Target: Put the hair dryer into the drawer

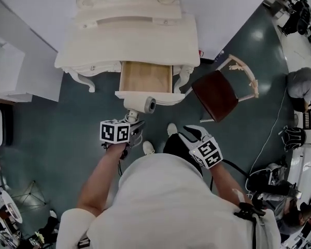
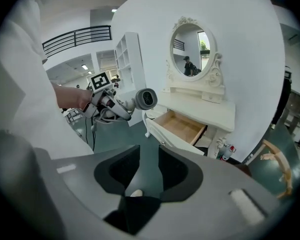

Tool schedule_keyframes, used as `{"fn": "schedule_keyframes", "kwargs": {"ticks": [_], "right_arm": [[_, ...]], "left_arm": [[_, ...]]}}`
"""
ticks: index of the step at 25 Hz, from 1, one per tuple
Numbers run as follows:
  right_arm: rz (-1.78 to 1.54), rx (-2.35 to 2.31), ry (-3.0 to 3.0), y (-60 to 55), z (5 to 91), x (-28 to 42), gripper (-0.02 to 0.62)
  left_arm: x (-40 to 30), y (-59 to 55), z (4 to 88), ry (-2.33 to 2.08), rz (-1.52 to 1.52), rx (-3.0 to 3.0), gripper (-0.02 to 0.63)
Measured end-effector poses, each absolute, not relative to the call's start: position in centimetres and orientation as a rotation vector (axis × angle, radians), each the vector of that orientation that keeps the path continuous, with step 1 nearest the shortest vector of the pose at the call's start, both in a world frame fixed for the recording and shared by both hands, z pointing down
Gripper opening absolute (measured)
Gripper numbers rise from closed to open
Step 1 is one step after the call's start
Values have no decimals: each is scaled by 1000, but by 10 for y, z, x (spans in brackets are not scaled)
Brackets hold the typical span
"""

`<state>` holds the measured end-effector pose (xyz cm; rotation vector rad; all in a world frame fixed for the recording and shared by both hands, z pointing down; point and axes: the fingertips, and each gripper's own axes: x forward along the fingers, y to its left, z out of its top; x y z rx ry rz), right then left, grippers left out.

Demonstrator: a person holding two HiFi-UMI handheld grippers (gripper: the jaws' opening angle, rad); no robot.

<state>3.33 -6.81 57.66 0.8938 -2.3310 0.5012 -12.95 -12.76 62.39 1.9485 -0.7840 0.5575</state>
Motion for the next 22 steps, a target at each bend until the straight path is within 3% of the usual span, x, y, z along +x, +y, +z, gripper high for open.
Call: {"fn": "schedule_keyframes", "kwargs": {"ticks": [12, 22], "right_arm": [[469, 687, -2399, -239, 569, 63, 112], [509, 638, -2369, -306, 586, 124, 112]], "left_arm": [[-126, -278, 706, -937, 723, 1703, 224], [-131, -360, 779, -1000, 954, 1547, 224]]}}
